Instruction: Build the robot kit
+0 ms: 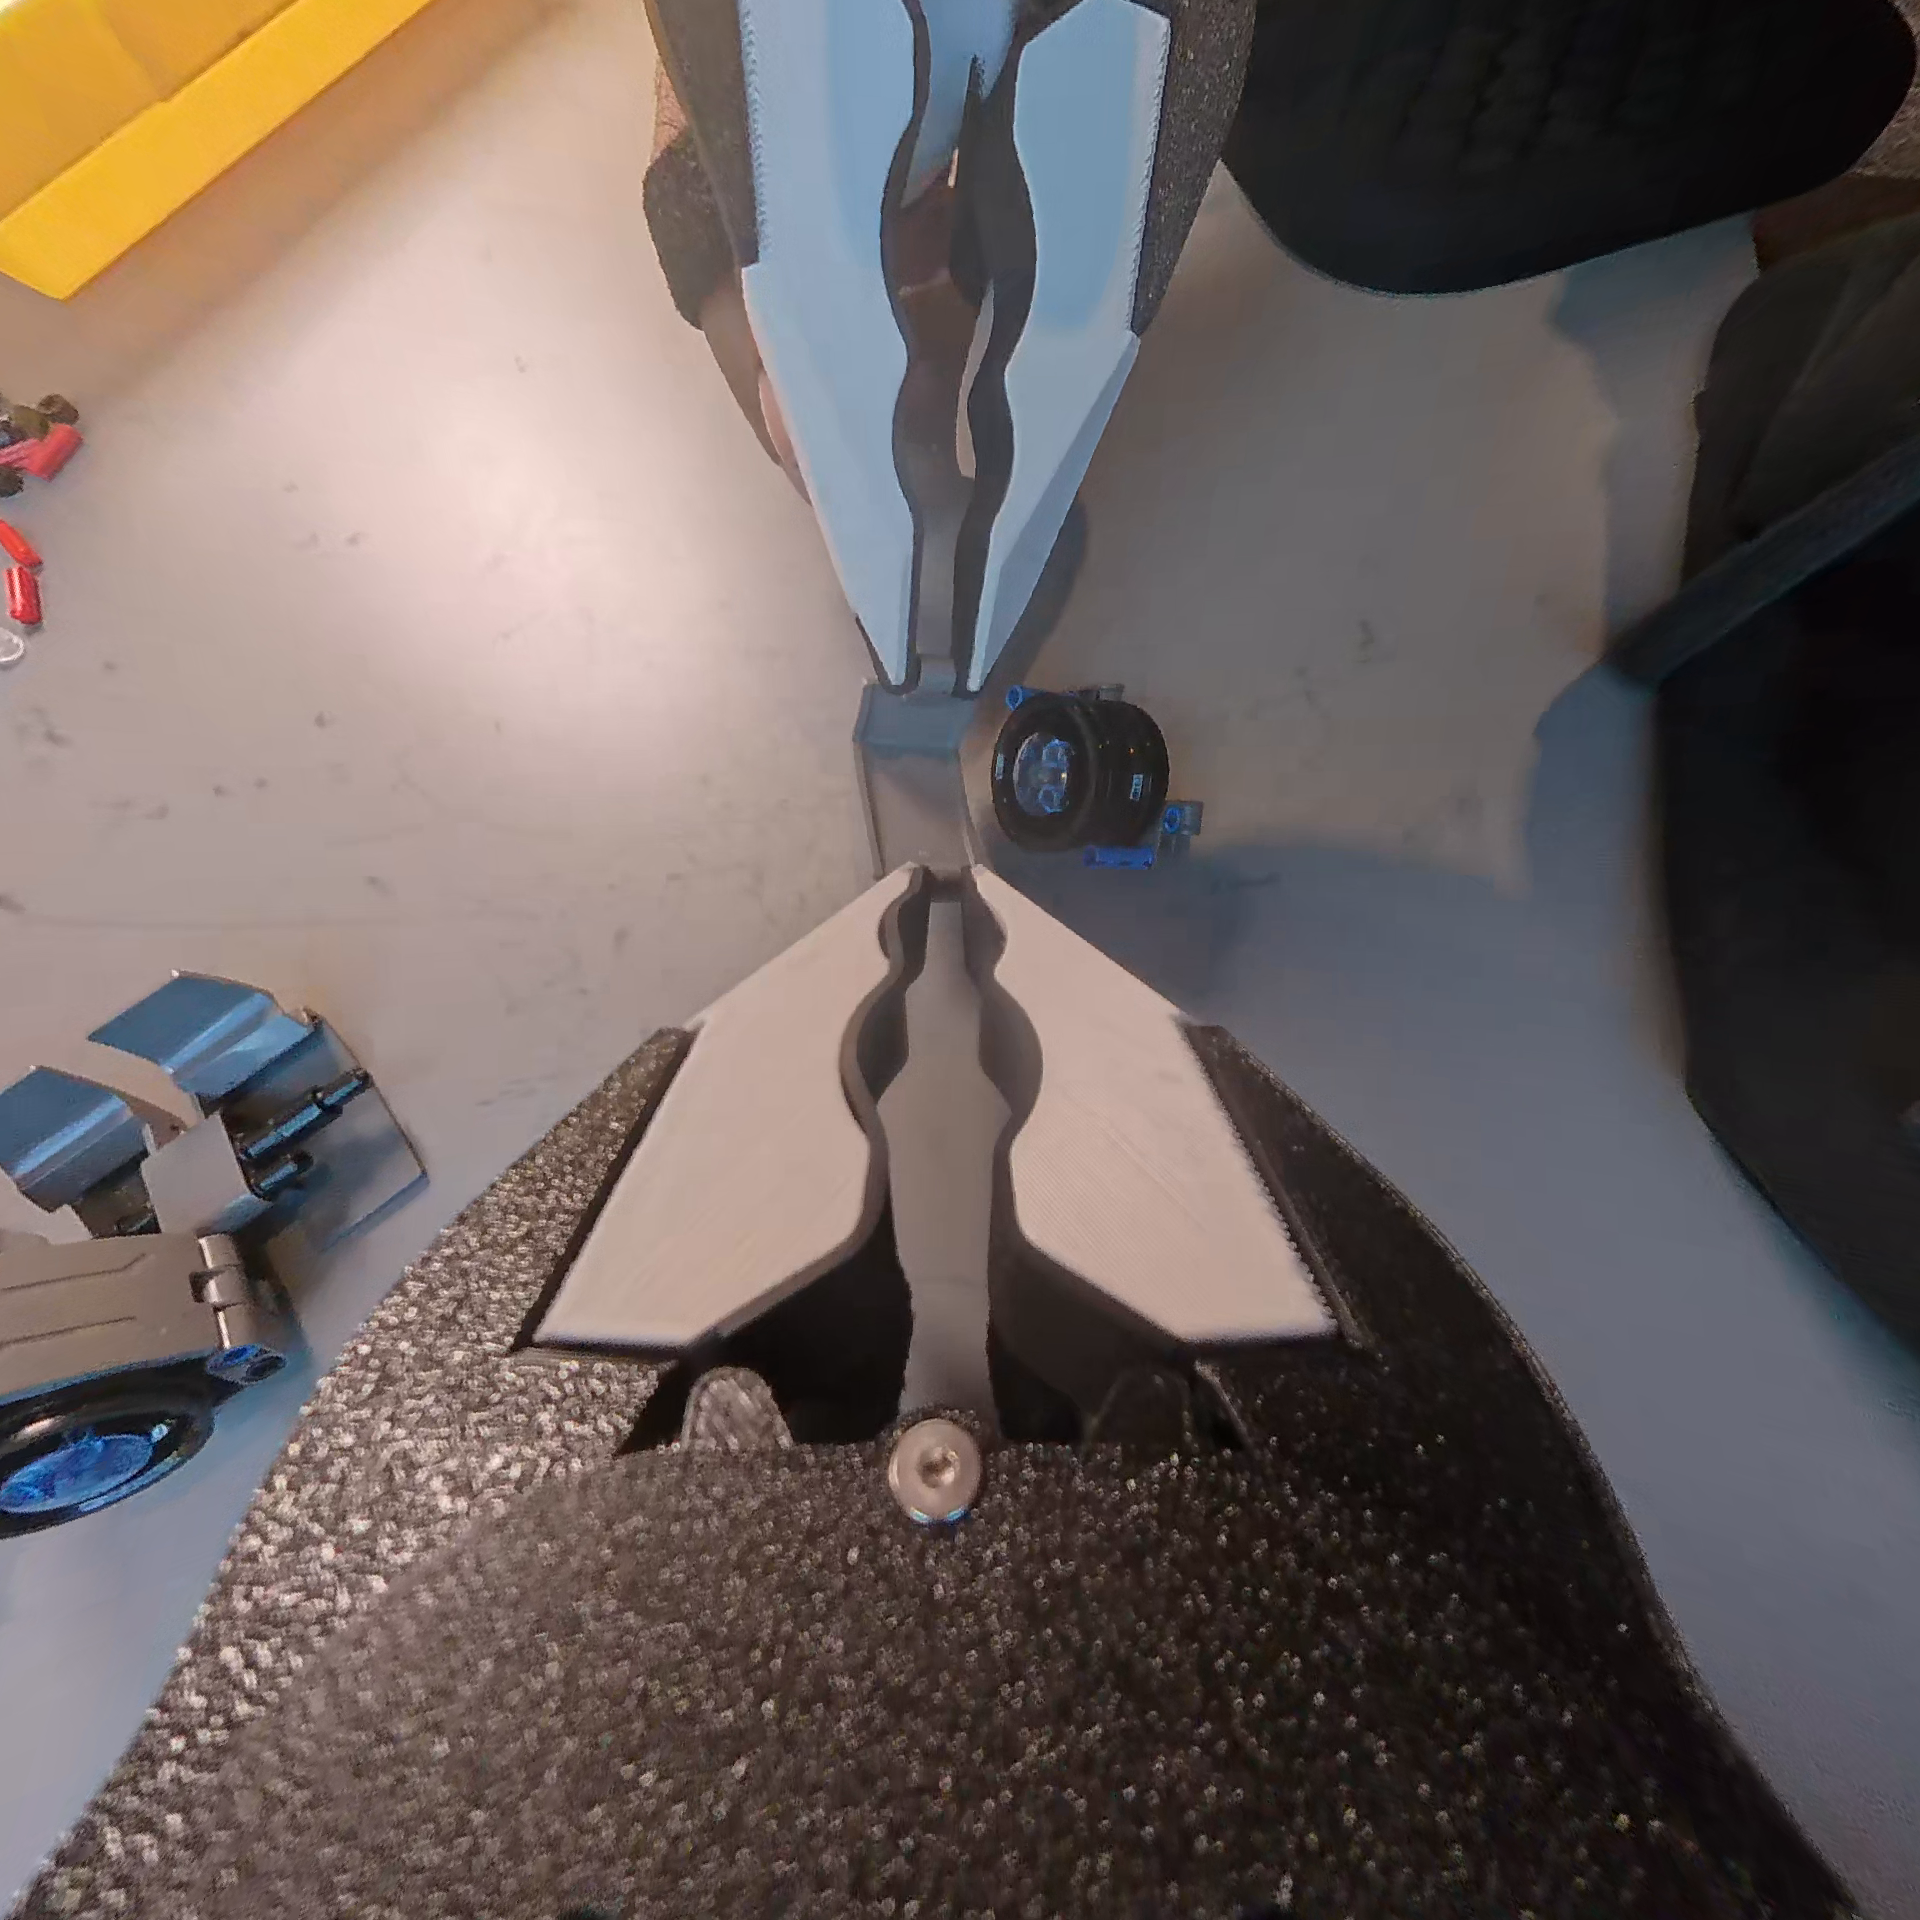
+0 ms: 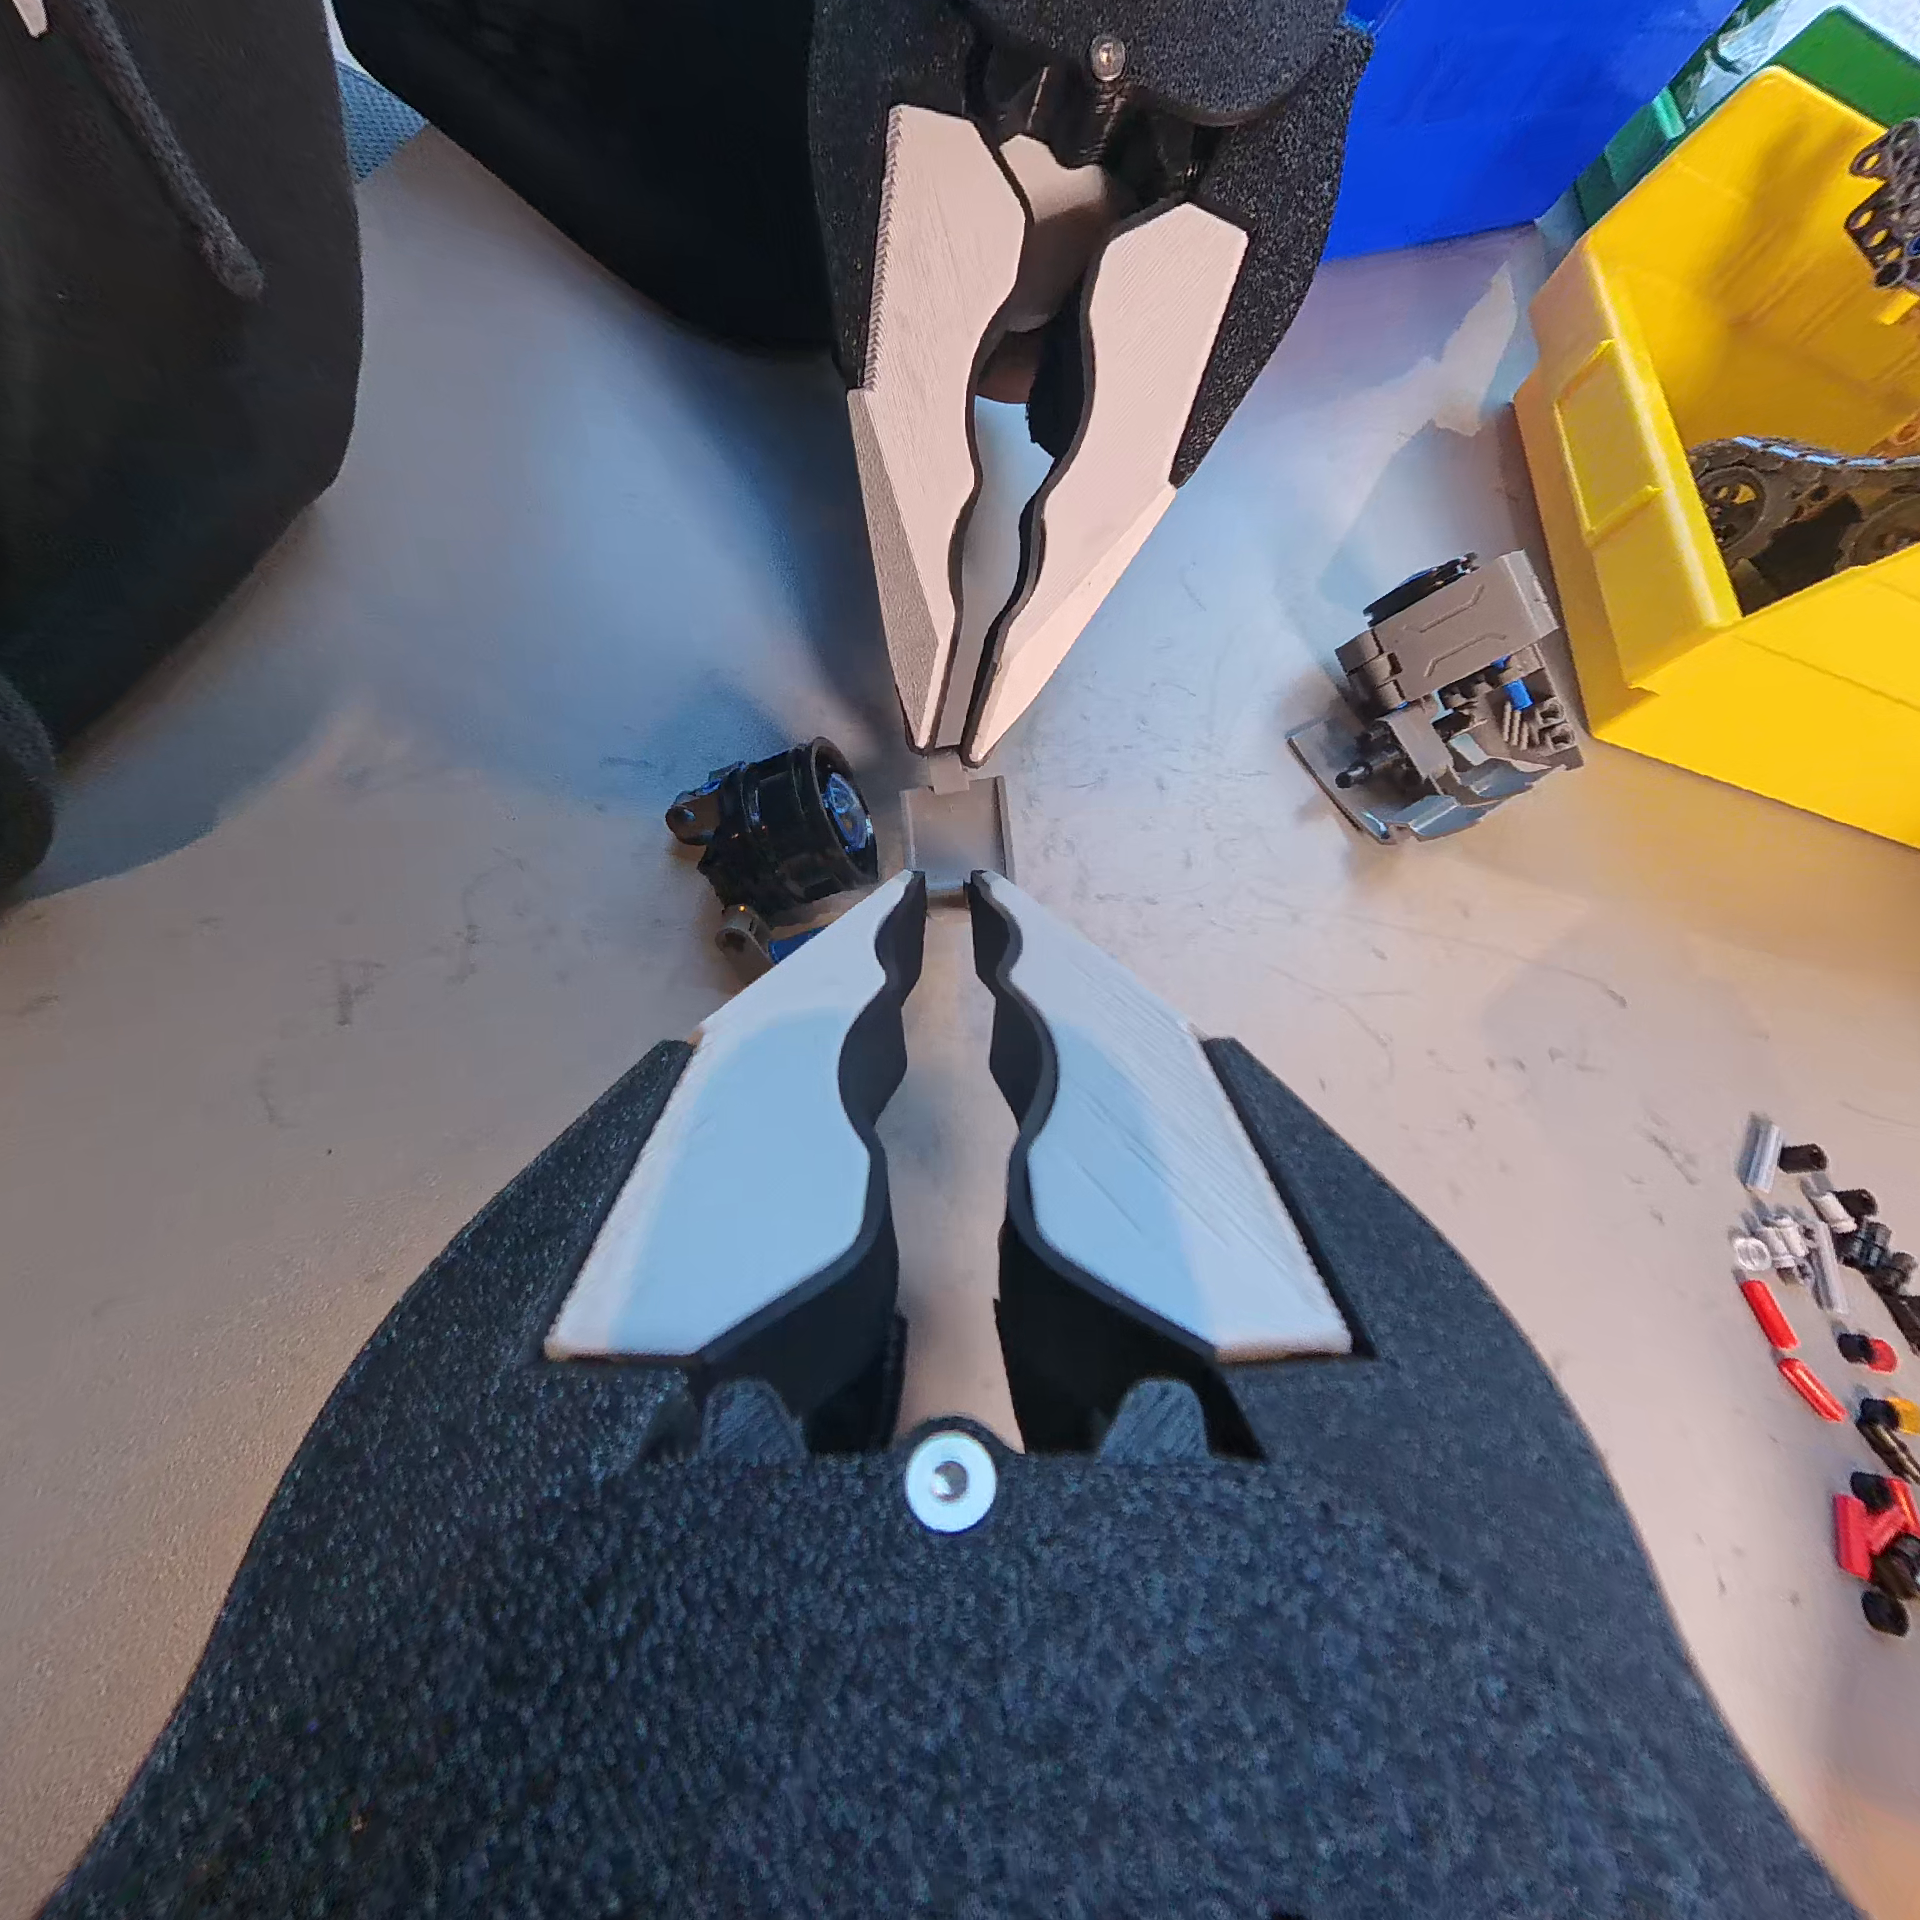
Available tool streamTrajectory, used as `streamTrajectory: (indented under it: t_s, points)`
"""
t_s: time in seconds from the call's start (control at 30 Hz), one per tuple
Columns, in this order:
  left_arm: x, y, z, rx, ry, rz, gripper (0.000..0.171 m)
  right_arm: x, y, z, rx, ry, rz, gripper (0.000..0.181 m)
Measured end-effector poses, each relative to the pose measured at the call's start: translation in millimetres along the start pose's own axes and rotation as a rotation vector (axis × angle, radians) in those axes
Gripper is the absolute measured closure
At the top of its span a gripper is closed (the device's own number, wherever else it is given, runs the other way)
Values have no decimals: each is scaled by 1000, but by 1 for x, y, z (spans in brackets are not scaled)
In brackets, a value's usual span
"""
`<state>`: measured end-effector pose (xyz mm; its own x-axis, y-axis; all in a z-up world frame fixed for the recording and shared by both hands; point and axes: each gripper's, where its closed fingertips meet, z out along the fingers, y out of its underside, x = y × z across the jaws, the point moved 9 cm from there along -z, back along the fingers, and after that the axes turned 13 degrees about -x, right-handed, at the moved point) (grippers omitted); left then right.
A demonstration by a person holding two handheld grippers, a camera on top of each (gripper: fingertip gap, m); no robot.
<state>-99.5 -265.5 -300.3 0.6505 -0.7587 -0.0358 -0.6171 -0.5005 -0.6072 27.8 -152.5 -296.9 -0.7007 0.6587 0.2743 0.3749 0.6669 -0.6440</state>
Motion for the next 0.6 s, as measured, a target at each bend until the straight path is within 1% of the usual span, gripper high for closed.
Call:
streamTrajectory:
  t_s: [0.07, 0.17, 0.23, 0.33, 0.37, 0.43, 0.5, 0.53, 0.6]
  points:
    - [0, 0, 0, -1, -13, 0, 167, 1, 0, -3, 12, -2, 13, 170]
    - [-1, 0, -1, -7, -29, 2, 167, 5, 3, -15, 40, -38, 66, 160]
    - [0, 0, -1, -8, -42, 9, 171, 6, 7, -23, 43, -65, 80, 150]
    - [3, -1, -1, -19, -60, 35, 171, 0, 11, -23, -25, -92, 64, 132]
    - [4, -2, -1, -24, -68, 47, 171, -3, 12, -20, -46, -99, 55, 129]
    - [5, -3, 0, -28, -69, 60, 171, -7, 11, -15, -66, -100, 34, 130]
    - [5, -3, 0, -12, -40, 43, 171, -6, 11, -13, -61, -77, 27, 138]
    - [4, -2, -1, 1, -17, 27, 171, -4, 10, -14, -54, -69, 38, 143]
    - [3, -1, -4, 39, 68, -20, 171, -2, 10, -14, -42, -78, 45, 147]
